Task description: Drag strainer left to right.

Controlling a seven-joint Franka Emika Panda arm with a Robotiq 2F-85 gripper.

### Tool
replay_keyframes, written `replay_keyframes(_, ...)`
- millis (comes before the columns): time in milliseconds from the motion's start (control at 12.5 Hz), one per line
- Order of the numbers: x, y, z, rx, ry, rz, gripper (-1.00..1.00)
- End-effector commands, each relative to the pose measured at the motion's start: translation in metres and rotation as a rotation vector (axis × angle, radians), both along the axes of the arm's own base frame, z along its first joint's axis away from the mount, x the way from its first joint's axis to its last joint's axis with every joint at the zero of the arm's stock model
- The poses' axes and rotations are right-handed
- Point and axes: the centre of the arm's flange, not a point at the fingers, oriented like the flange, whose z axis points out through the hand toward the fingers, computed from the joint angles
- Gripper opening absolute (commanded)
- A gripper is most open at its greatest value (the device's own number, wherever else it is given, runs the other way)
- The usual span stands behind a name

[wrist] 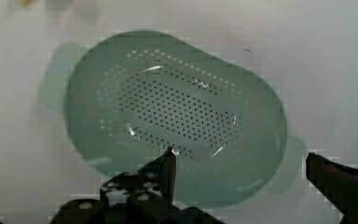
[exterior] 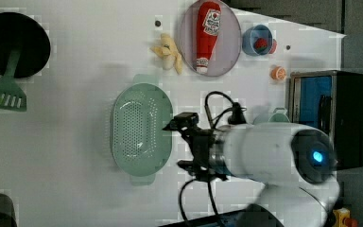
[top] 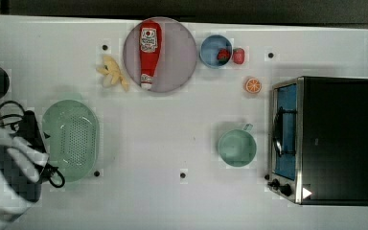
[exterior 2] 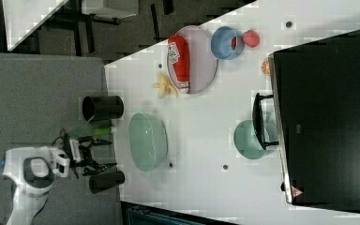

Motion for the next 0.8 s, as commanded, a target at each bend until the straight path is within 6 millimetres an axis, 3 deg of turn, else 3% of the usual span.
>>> replay_keyframes(80,0.02,-0.021,-0.074,0.041,0.067,-0.252,1.0)
replay_keyframes(240,0.028,-0.015,-0.114,0.091,0.046,-0.27,1.0)
replay_keyframes(480,0.035,-0.025,-0.162,0.084,0.028,-0.29,1.0)
replay_keyframes(800,0.038,-0.05,-0.19,0.019,0.042,-0.354,1.0)
